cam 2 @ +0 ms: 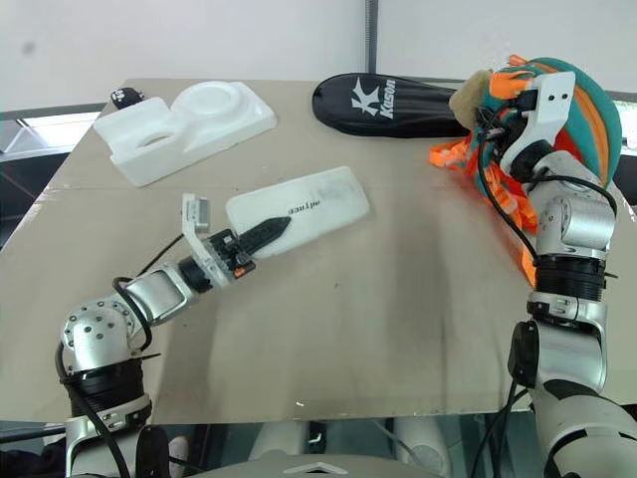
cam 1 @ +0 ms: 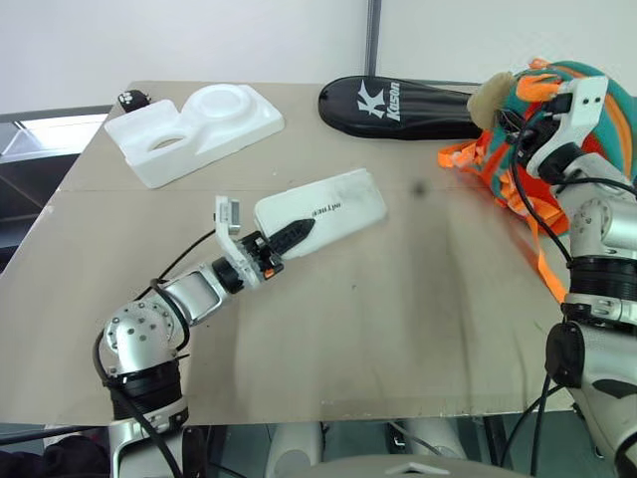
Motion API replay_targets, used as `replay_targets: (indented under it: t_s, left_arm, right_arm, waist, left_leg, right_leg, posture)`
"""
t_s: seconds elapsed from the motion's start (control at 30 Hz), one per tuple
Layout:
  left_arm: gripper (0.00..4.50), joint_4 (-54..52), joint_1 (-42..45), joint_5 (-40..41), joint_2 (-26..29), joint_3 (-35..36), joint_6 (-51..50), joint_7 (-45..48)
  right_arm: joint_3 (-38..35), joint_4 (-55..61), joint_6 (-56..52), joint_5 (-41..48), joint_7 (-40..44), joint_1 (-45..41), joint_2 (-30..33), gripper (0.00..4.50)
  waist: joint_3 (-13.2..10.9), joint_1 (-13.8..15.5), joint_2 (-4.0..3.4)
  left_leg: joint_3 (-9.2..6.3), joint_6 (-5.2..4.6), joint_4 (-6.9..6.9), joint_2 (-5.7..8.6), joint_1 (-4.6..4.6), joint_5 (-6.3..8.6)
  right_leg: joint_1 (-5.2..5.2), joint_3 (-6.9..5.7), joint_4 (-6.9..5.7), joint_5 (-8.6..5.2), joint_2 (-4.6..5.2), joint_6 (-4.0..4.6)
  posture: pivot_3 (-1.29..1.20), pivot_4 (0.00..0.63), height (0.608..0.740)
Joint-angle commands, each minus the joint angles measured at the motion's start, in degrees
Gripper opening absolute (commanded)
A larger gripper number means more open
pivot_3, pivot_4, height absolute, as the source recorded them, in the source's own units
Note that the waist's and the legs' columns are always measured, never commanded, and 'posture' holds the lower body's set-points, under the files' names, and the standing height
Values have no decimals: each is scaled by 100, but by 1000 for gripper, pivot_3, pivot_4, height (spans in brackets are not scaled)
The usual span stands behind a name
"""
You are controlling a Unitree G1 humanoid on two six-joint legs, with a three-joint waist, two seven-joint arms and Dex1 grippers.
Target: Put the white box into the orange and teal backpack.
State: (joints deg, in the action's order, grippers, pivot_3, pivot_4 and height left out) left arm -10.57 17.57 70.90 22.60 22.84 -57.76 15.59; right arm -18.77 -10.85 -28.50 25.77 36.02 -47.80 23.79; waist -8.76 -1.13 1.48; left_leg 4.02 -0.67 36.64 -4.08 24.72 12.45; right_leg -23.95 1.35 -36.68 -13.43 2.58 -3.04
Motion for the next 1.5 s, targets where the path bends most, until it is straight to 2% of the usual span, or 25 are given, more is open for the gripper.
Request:
replay_targets:
  t_s: [0.03, 0.27, 0.37, 0.5, 0.7, 0.83, 1.1, 1.2, 1.43, 1.5]
  left_arm:
    - [1097, -403, 273, -336, 165, 368, 986, 483]
    - [1097, -281, 445, -242, 906, 839, 1254, 848]
    - [1097, -534, 173, -65, 1358, 978, 1075, 1238]
    - [1097, -797, -401, -27, 1941, 1141, 1025, 2220]
    - [1097, -781, -721, -559, 2869, 1151, 1278, 3454]
    - [1097, -540, -596, -1104, 3250, 900, 1611, 4059]
    - [1097, -399, -177, -1770, 3586, 282, 2096, 5096]
    - [1097, -276, 98, -1444, 3615, 352, 1874, 5322]
    - [1097, -319, 441, -1461, 3774, 47, 1702, 5717]
    - [1097, -359, 508, -1737, 3857, -174, 1837, 5869]
  right_arm:
    - [1, 1215, -571, 1284, 531, -375, -87, 49]
    - [597, 2014, -1261, 1886, 816, -116, 4, 49]
    - [934, 2412, -1560, 2045, 992, 213, 134, 49]
    - [1326, 2723, -1712, 1954, 1304, 769, 569, 49]
    - [1202, 2991, -1938, 2381, 1514, 981, 993, 49]
    - [1253, 3018, -1890, 2372, 1678, 1008, 1213, 49]
    - [1342, 3064, -1821, 2270, 1775, 1069, 1332, 49]
    - [1414, 3053, -1830, 2150, 1712, 1099, 1349, 49]
    - [1456, 3123, -1874, 2122, 1680, 1084, 1379, 49]
    - [1440, 3222, -1922, 2195, 1698, 1099, 1407, 49]
  waist:
    - [-2, -3, -2]
    - [-5, 49, 3]
    - [-11, 67, 14]
    - [-11, 88, 23]
    - [-17, 76, 28]
    - [-17, 67, 28]
    - [-18, 79, 29]
    - [-18, 79, 30]
    - [-20, 64, 32]
    - [-20, 60, 32]
  left_leg:
    - [0, 0, -1, -3, 0, 0]
    - [9, 0, -10, -4, 10, 0]
    - [5, 0, -11, -4, 13, 0]
    - [7, 0, -10, 0, 13, 1]
    - [3, 1, -7, -5, 1, 0]
    - [6, 0, -3, -6, -5, 0]
    - [8, 0, -2, -5, 4, 0]
    - [5, 0, -4, -6, 5, 1]
    - [4, 0, 0, -6, 4, 0]
    - [5, 0, 2, -6, 4, 0]
  right_leg:
    - [-1, 1, 0, 0, -3, 1]
    - [-6, 0, 17, 0, 0, 0]
    - [-6, -9, 18, -1, 3, 0]
    - [-1, -14, 26, -1, 13, 0]
    - [-1, -22, 14, -10, 10, 18]
    - [0, -19, 7, -13, 10, 24]
    - [-1, -19, 13, -3, 10, 7]
    - [-2, -21, 12, -3, 9, 5]
    - [-3, -20, 5, -2, 8, 3]
    - [-3, -19, 2, -2, 8, 3]
  posture:
    - [0, 150, 740]
    - [0, 150, 740]
    - [0, 150, 740]
    - [0, 150, 740]
    - [0, 150, 740]
    - [0, 150, 740]
    - [0, 150, 740]
    - [0, 150, 740]
    - [0, 150, 740]
    - [0, 150, 740]
